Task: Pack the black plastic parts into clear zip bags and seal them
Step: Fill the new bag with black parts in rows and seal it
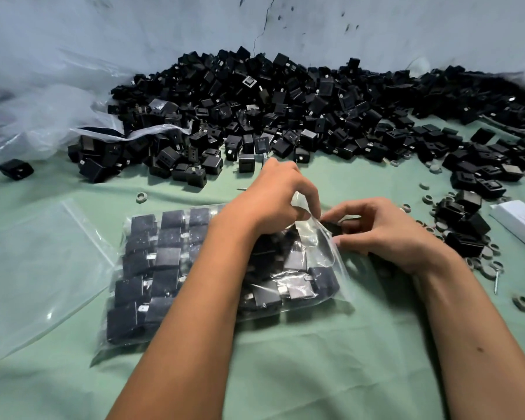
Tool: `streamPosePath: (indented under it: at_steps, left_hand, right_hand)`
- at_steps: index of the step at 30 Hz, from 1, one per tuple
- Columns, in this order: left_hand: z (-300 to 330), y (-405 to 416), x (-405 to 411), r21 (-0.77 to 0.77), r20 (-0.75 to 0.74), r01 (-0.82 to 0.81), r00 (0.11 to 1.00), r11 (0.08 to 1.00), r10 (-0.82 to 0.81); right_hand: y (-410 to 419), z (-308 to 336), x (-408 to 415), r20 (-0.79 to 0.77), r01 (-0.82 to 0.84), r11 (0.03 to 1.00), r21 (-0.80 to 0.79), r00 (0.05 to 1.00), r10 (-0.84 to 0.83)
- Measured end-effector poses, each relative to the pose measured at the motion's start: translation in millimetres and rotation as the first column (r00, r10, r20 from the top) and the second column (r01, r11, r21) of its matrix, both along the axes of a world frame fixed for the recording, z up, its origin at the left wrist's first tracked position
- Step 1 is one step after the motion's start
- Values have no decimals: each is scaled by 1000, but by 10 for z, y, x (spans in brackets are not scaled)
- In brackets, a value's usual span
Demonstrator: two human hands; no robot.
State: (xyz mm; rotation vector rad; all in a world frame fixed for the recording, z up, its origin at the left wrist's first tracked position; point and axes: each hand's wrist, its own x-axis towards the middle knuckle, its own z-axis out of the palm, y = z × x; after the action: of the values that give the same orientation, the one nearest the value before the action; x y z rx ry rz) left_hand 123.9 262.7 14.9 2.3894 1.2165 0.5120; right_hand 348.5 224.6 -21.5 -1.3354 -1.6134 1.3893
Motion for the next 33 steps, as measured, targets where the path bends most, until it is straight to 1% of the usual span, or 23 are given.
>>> streamPosePath:
  at_steps: [2,4,7,9,18,22,26,30,33]
  left_hand:
    - [14,7,-41,-10,18,-14,1000,1000,14]
    - [27,12,-71,-26,43,-19,999,999,20]
    - [45,5,-66,-46,62,-11,998,999,14]
    - [41,11,-63,-47,61,-7,998,999,10]
    - [23,25,-47,-39,80,0,997,999,3]
    - [17,23,-17,-2,88,10,996,1000,-10]
    - [11,40,-10,21,92,4,996,1000,-5]
    - [-5,43,-31,0,104,3,995,1000,-3]
    - [-5,48,-51,-15,104,-5,995,1000,6]
  right_hand:
    - [-18,14,-36,-53,-133,989,-57,990,130]
    - [-23,10,-88,-95,-224,972,-73,972,217]
    - [-32,25,-71,-99,-317,946,-62,946,310]
    - [-31,25,-54,-107,-338,939,-60,938,331]
    - [-1,-40,-193,-51,-179,983,48,982,182]
    - [-16,-29,-236,-72,-198,977,78,976,204]
    - [-17,-8,-272,-38,-203,970,132,977,209]
    - [-22,16,-263,-12,-210,971,117,977,212]
    - [-21,29,-222,-11,-105,991,79,994,106]
